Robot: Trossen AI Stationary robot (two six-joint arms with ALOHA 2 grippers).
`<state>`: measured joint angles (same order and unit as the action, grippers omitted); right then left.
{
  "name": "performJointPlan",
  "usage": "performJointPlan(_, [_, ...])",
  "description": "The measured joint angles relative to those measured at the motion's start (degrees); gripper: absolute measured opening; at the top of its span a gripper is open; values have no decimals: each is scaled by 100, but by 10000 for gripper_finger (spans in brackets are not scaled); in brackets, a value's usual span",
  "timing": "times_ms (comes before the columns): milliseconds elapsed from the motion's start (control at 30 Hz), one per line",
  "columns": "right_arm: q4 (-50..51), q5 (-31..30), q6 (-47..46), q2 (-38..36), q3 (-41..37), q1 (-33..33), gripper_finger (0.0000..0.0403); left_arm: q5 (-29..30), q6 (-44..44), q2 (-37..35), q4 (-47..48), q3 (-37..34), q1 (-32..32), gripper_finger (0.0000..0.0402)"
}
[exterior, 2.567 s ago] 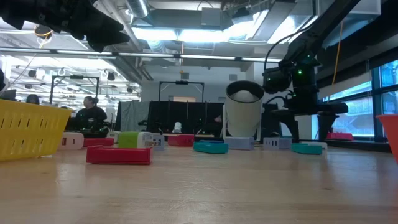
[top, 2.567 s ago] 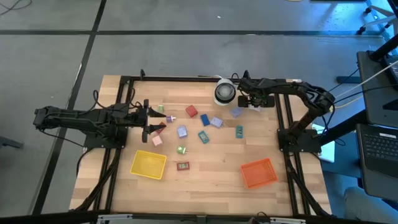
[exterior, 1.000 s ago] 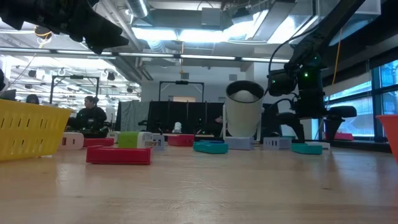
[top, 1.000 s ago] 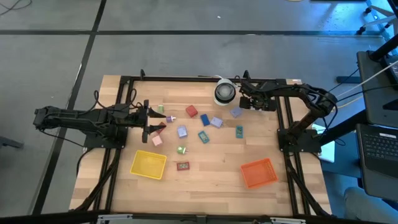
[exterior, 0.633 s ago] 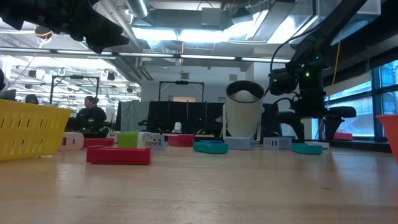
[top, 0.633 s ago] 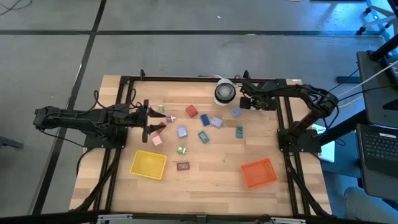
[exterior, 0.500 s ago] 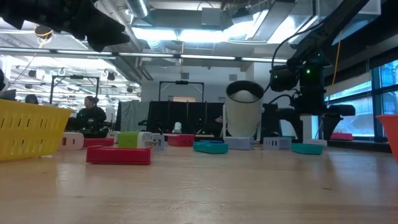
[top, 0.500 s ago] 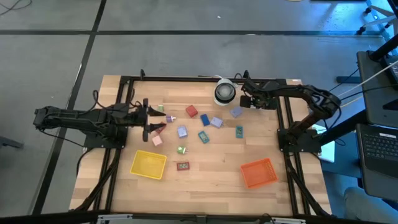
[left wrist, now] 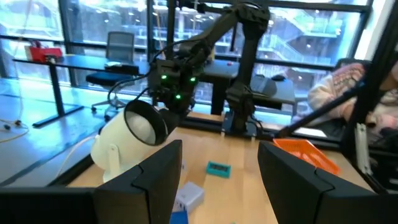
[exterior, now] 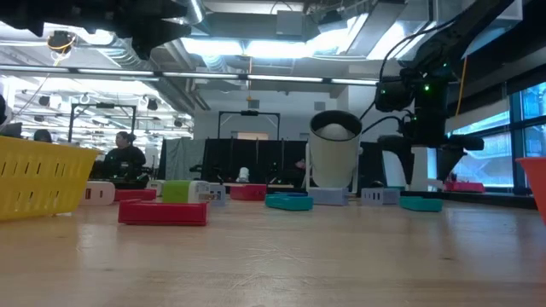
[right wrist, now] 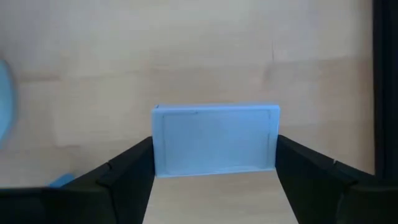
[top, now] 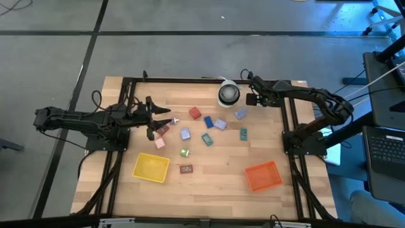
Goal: Pick & Place Office items
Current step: Put the white digital timer into the yellow bin
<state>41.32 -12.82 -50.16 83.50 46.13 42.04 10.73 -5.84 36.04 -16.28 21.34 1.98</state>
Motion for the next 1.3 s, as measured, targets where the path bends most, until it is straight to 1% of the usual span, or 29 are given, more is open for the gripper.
performJointPlan(200, [-63,20,228,-632,7,106,295,56,-51,372,-686,0,0,208])
performJointPlan(367, [-63,40,313,-1330,9,153,295,52,-167,633,-983,2,29,208])
performJointPlan(433, [-63,76,384,-1621,9,151,295,56,-276,749,-962,56,105,208])
performJointPlan(567, [-62,283,480,-2194,11,100,295,52,-526,1089,-970,277,291,208])
performJointPlan(667, [-66,414,589,-2569,11,-37,295,-71,-612,1432,-963,492,429,208])
performJointPlan(800, [-173,825,712,-3019,11,-256,295,-340,-646,1970,-967,836,580,208])
performJointPlan(867, [-298,1029,715,-3219,13,-384,295,-325,-528,2244,-965,998,630,208])
performJointPlan(967, [-528,1379,712,-3457,13,-604,295,-270,67,2623,-972,1194,678,208])
performJointPlan(1067, [-801,1729,624,-3717,13,-851,295,-184,905,2964,-1000,1360,686,208])
performJointPlan(1233, [-1398,1869,528,-4081,15,-1464,295,592,2670,3489,-1932,1425,511,208])
performJointPlan(1300, [-1698,1969,521,-4166,15,-1734,295,799,3440,3686,-2288,1425,462,208])
